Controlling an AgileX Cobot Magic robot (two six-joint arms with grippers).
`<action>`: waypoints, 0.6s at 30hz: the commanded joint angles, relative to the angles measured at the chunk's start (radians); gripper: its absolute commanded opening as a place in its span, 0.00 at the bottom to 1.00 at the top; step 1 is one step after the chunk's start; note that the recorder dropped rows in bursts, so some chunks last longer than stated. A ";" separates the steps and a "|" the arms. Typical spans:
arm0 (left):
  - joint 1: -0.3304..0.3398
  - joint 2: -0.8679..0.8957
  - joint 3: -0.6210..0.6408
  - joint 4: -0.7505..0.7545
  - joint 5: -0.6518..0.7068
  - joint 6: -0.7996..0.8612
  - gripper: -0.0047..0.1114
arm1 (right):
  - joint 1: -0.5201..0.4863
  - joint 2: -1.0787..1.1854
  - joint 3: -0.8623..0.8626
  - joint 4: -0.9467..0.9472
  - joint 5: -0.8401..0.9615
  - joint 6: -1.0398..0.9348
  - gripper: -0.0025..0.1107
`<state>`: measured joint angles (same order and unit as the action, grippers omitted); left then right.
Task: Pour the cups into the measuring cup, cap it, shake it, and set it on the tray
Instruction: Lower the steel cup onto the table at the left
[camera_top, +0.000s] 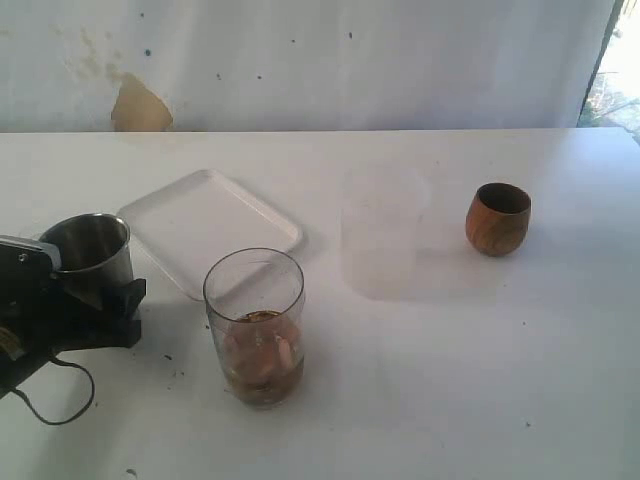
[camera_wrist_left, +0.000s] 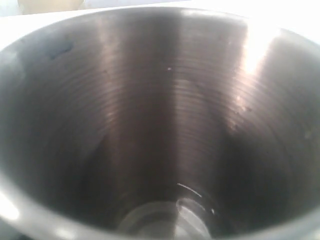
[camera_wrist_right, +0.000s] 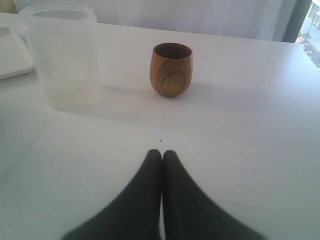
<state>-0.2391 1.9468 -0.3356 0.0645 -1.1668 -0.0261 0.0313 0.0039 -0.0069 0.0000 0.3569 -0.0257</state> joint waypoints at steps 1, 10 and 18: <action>-0.002 -0.001 -0.005 0.003 -0.022 -0.002 0.04 | -0.003 -0.004 0.007 0.000 -0.009 0.006 0.02; -0.002 -0.001 -0.005 0.003 -0.022 0.000 0.49 | -0.003 -0.004 0.007 0.000 -0.009 0.006 0.02; -0.002 -0.001 -0.005 0.000 -0.024 0.001 0.94 | -0.003 -0.004 0.007 0.000 -0.009 0.006 0.02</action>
<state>-0.2391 1.9468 -0.3371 0.0645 -1.1747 -0.0261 0.0313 0.0039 -0.0069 0.0000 0.3569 -0.0257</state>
